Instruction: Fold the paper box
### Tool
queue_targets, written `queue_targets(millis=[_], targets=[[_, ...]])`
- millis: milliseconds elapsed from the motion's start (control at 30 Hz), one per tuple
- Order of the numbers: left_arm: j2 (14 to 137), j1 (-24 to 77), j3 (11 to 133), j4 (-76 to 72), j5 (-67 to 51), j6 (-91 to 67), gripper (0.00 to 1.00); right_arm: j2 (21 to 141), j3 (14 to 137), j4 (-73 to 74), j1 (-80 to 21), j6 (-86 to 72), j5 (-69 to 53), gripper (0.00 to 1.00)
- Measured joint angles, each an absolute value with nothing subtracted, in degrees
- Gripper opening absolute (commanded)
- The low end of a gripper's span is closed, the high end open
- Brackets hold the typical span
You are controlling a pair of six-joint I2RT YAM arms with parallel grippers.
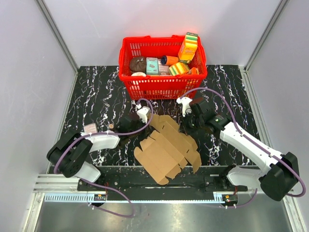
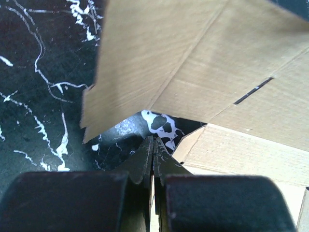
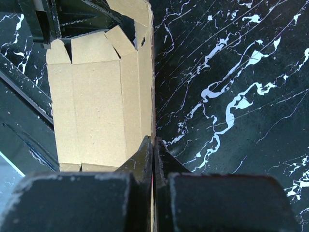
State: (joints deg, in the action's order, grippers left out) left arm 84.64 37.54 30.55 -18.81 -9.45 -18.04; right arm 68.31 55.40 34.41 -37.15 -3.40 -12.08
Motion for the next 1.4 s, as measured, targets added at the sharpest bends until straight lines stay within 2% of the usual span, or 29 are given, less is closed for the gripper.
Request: queue_targets(millis=[1133, 1200, 1267, 1333, 1400], targets=[[87.31, 46.11, 32.8, -18.83, -10.11, -18.11, 0.0, 71.31, 55.4, 34.09, -37.15, -3.97, -11.55, 0.0], [85.62, 46.15, 32.58, -17.91, -9.19, -18.24, 0.17, 71.48, 55.4, 34.13, -37.15, -3.95, -11.03, 0.0], [81.56, 46.15, 31.9, -16.21, -8.08, -18.2, 0.2, 71.66, 55.4, 34.15, -37.15, -3.92, -10.26, 0.0], [75.88, 46.15, 30.98, -15.38, -6.59, -17.96, 0.33, 71.77, 55.4, 34.2, -37.15, -3.68, -9.1, 0.0], [70.11, 46.15, 30.37, -14.66, -5.02, -17.56, 0.4, 71.77, 55.4, 34.35, -37.17, -3.25, -8.08, 0.0]])
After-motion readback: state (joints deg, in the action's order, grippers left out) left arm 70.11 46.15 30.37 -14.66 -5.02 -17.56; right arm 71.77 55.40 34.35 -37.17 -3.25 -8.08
